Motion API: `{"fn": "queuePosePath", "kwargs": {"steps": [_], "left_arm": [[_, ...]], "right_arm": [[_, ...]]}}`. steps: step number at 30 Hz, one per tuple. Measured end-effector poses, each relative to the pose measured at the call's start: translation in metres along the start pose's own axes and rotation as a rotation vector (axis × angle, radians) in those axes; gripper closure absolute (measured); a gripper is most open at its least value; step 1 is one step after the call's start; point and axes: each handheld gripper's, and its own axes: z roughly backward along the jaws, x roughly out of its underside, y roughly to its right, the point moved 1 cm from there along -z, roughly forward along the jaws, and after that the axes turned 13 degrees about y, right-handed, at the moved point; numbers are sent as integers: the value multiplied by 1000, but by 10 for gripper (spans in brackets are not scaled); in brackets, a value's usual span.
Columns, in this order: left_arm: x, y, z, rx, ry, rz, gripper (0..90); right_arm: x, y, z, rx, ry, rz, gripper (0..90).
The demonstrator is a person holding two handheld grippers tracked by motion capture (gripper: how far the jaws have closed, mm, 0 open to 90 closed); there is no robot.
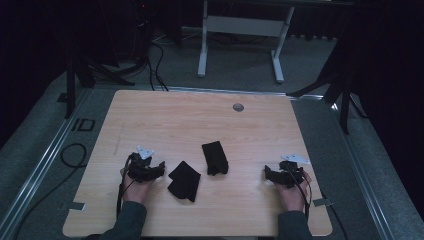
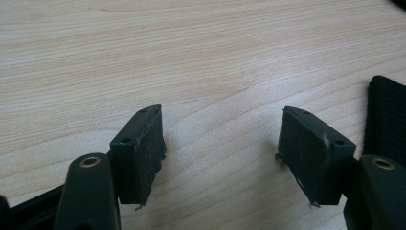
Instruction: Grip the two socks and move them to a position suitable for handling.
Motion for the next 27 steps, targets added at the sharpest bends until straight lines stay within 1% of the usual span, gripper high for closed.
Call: {"fn": "queuePosePath", "kwargs": {"steps": [3, 5, 7, 13, 15, 16, 17, 18, 19, 20, 22, 23, 24, 27], "left_arm": [[0, 0, 0, 0, -1, 0, 333], [0, 0, 0, 1, -1, 0, 333], [0, 0, 0, 2, -2, -1, 333], [0, 1, 0, 0, -3, 1, 334], [0, 1, 0, -1, -5, 0, 335], [0, 1, 0, -1, -5, 0, 335], [0, 1, 0, -1, -5, 0, 335], [0, 1, 0, 0, -6, 1, 335], [0, 1, 0, 0, -6, 1, 335], [0, 1, 0, 0, -6, 1, 335], [-1, 1, 0, 1, -6, 0, 336], [-1, 1, 0, 1, -6, 0, 336], [-1, 1, 0, 2, -8, 0, 337], [-1, 1, 1, 2, -8, -1, 338]], "right_arm": [[0, -3, 1, 2, 0, -2, 137], [0, -5, 1, -2, -3, 2, 156], [-1, -8, 3, -9, -12, 4, 201], [-4, -16, 5, -40, -42, 26, 254], [-4, -17, 6, -47, -48, 31, 288], [-5, -19, 8, -54, -58, 36, 323], [-5, -19, 8, -54, -58, 36, 323], [-6, -25, 10, -73, -67, 51, 358], [-6, -25, 10, -73, -67, 51, 358], [-6, -33, 11, -95, -73, 71, 381], [-8, -41, 13, -122, -70, 91, 402], [-8, -41, 13, -122, -70, 91, 402], [-10, -48, 14, -145, -65, 106, 424], [-11, -59, 17, -184, -62, 130, 452]]}}
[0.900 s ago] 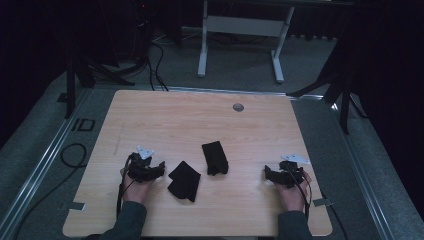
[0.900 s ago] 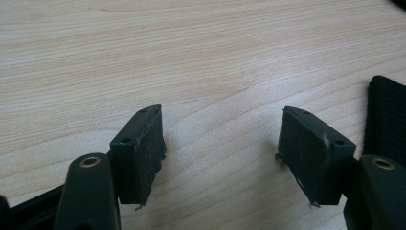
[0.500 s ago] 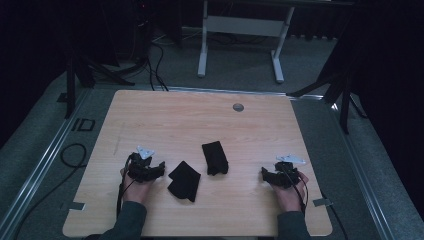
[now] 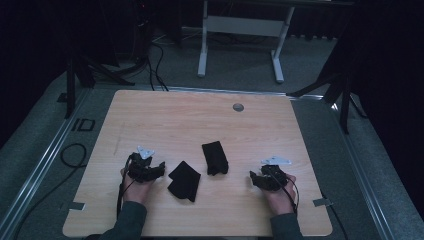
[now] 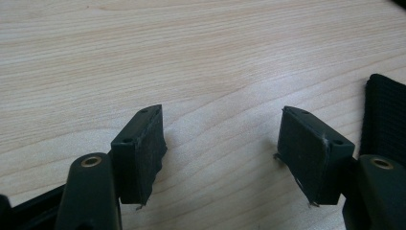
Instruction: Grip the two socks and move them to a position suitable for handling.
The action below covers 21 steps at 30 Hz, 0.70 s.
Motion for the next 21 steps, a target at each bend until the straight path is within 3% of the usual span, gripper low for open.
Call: {"fn": "queuePosePath", "kwargs": {"steps": [6, 7, 18, 21], "left_arm": [[0, 0, 0, 1, 0, 0, 338], [0, 0, 0, 2, -1, -1, 338], [0, 0, 0, 3, -1, -1, 339], [0, 0, 0, 3, 0, -1, 338]], "right_arm": [[-4, -23, 1, -47, 21, 44, 506], [-7, -34, 2, -71, 27, 54, 513], [-15, -79, 5, -189, 32, 101, 499], [-21, -96, 5, -247, 32, 118, 490]]}}
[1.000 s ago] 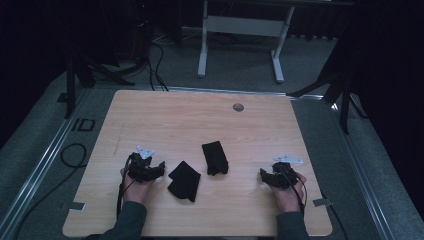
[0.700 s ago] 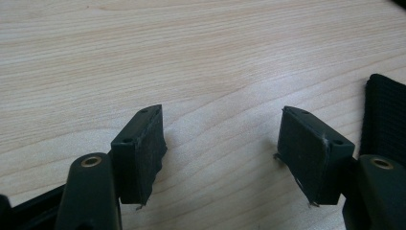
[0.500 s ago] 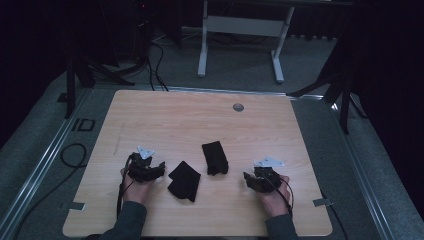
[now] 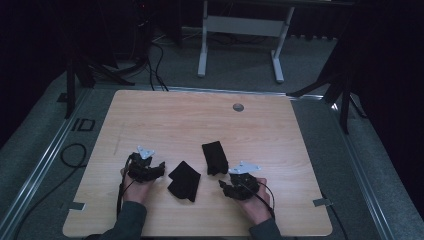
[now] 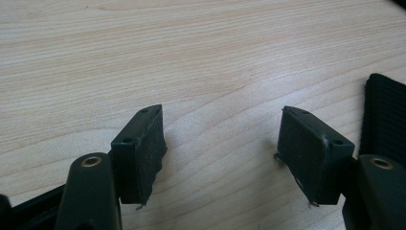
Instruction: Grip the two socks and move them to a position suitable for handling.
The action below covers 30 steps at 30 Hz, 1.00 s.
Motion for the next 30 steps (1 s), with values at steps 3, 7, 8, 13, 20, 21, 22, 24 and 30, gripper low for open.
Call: {"fn": "queuePosePath", "kwargs": {"steps": [3, 7, 8, 13, 20, 21, 22, 24, 30], "left_arm": [[0, 0, 0, 0, 0, 0, 338], [0, 0, 0, -1, 0, 0, 338], [0, 0, 0, -1, 0, 0, 338], [0, 0, 0, -1, 0, 1, 339], [0, 0, 0, -2, 0, 2, 339], [0, 0, 0, -1, 1, 2, 339], [0, 0, 0, -1, 0, 1, 339], [0, 0, 0, -1, 0, 1, 339], [0, 0, 0, -1, 0, 1, 339]], "right_arm": [[-4, -10, -3, -35, -6, 16, 484], [-8, -19, -6, -64, -12, 33, 479], [-12, -24, -8, -74, -10, 45, 476], [-22, -37, -14, -98, -13, 73, 471], [-29, -58, -30, -166, -32, 75, 457], [-29, -61, -32, -174, -33, 68, 455], [-30, -64, -34, -183, -34, 64, 449], [-32, -70, -38, -202, -37, 59, 433], [-31, -81, -47, -203, -74, 71, 404]]}}
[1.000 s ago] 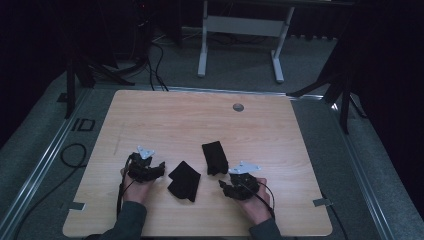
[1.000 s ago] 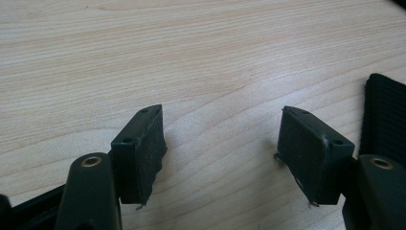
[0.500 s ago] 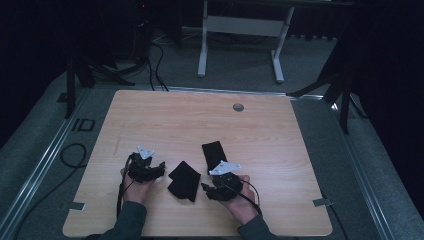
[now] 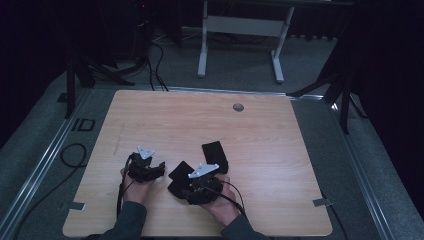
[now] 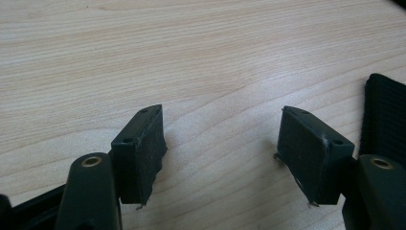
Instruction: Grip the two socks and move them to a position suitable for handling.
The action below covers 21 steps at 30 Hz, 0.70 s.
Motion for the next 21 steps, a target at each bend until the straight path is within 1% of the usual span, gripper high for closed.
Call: {"fn": "queuePosePath", "kwargs": {"steps": [1, 2, 3, 4, 6, 8, 10, 11, 13, 16, 19, 21], "left_arm": [[0, 0, 0, 0, 0, 0, 339], [0, 0, 0, 0, -1, 0, 339], [0, 0, 0, 0, -1, 0, 339], [0, 0, 0, 0, 0, 0, 339], [0, 0, 0, 0, -1, 0, 339], [0, 0, 0, 1, -1, 0, 339], [0, 0, 0, 0, 0, 0, 339], [0, 0, 0, 0, -1, 0, 340], [0, 0, 0, 0, 0, 0, 341], [0, 0, 0, 0, -1, 0, 342], [0, 0, 0, 0, -1, 0, 343], [0, 0, 0, 0, -1, 0, 343]], "right_arm": [[0, 0, 0, 0, 0, 0, 404], [1, -1, -4, 2, -11, -5, 400], [3, 1, -12, 14, -42, -18, 422], [3, 1, -15, 16, -54, -23, 449], [5, 3, -18, 32, -80, -30, 545], [5, 4, -18, 35, -90, -37, 686], [4, 5, -15, 24, -81, -41, 817], [4, 5, -14, 22, -73, -39, 854], [2, 6, -10, 19, -62, -42, 876], [1, 7, -5, 7, -50, -54, 878], [-2, 9, 2, -7, -25, -73, 879], [-4, 11, 9, -4, -9, -76, 879]]}}
